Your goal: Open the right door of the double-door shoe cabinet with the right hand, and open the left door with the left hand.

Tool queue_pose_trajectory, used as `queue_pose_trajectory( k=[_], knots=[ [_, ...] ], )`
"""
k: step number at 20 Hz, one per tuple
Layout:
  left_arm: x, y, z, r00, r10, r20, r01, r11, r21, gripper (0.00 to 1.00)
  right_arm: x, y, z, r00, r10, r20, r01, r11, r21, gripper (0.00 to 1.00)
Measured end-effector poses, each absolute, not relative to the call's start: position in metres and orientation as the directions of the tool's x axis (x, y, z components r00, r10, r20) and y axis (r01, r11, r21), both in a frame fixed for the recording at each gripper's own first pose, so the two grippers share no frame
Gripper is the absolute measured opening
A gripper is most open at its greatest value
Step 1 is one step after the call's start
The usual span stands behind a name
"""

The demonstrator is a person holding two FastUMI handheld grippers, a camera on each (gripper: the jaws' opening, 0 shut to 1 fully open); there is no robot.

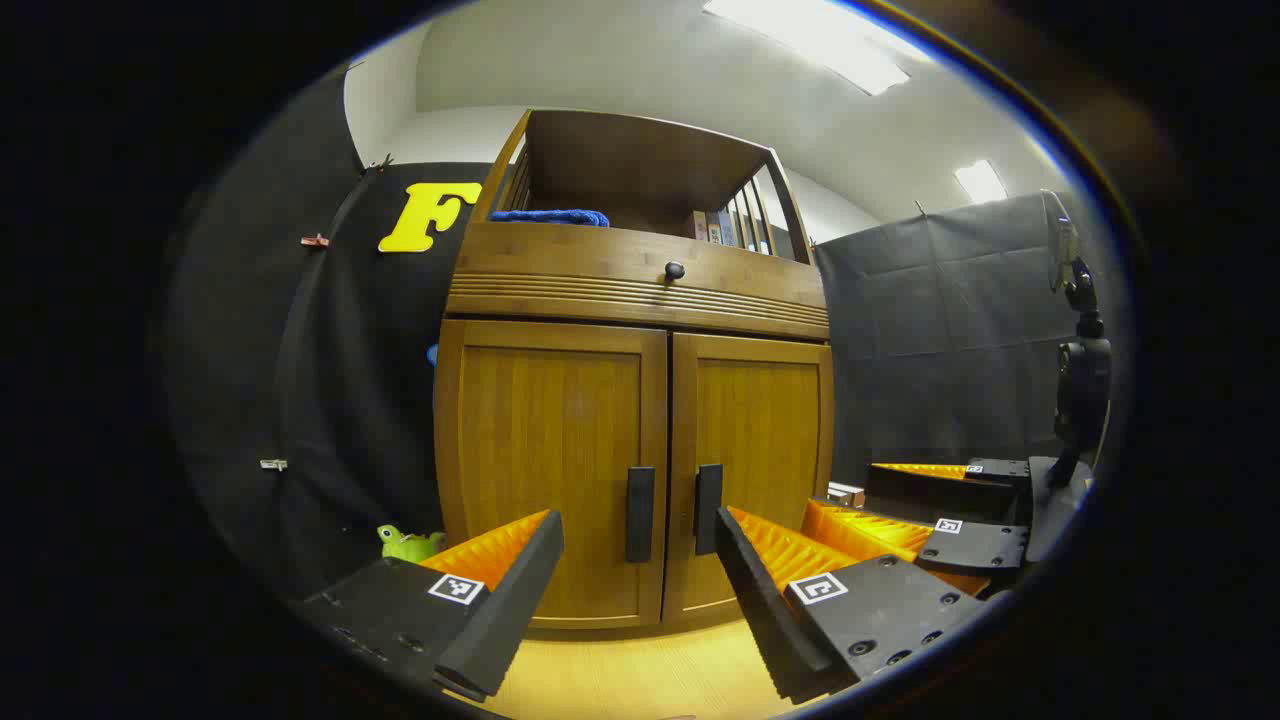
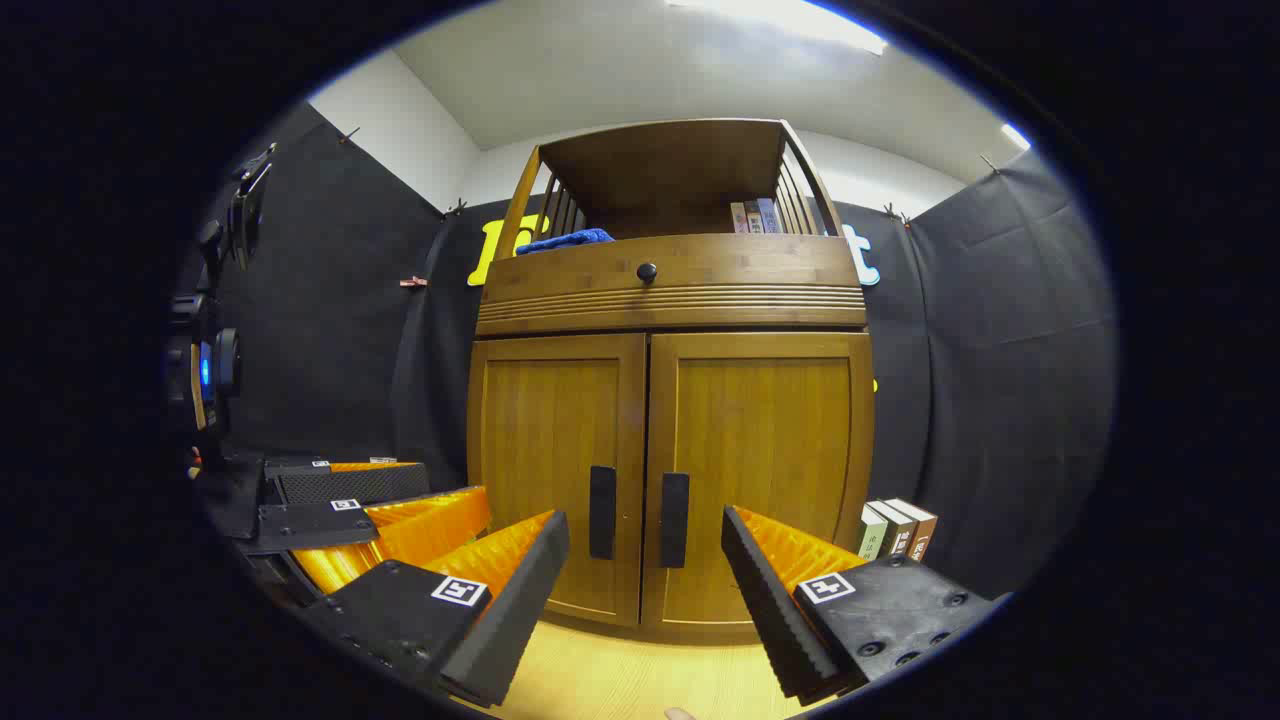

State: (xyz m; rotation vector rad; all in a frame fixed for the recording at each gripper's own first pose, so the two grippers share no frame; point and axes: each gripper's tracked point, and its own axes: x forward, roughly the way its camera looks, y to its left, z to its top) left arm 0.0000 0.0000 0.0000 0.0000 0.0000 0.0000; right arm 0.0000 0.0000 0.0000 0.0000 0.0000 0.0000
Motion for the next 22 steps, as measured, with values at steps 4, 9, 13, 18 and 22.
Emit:
queue_pose_trajectory(
  k=[4,9,13,18,22],
  knots=[
    [-0.003,0.003,0.004,1.0,0.005,0.012,-0.005,1.0,-0.006,0.95,-0.002,-0.001,0.002,1.0,-0.005,0.007,0.005,1.0,0.0,0.97],
    [-0.008,0.001,0.007,1.0,-0.001,0.024,0.001,1.0,-0.015,0.95,-0.006,-0.002,0.005,1.0,-0.006,0.012,0.006,1.0,0.004,0.95],
    [-0.01,-0.001,0.008,1.0,-0.001,0.023,0.002,1.0,-0.016,0.95,-0.007,-0.002,0.006,1.0,-0.005,0.015,0.005,1.0,-0.004,0.97],
    [-0.013,-0.005,0.01,1.0,-0.003,0.026,0.003,1.0,-0.012,0.95,-0.011,-0.003,0.01,0.999,0.004,0.035,-0.003,1.0,-0.007,0.97],
    [-0.017,-0.009,0.011,1.0,-0.001,0.025,0.001,1.0,-0.001,0.95,-0.013,-0.004,0.01,0.999,-0.004,0.034,0.004,1.0,-0.006,0.97]
  ],
)
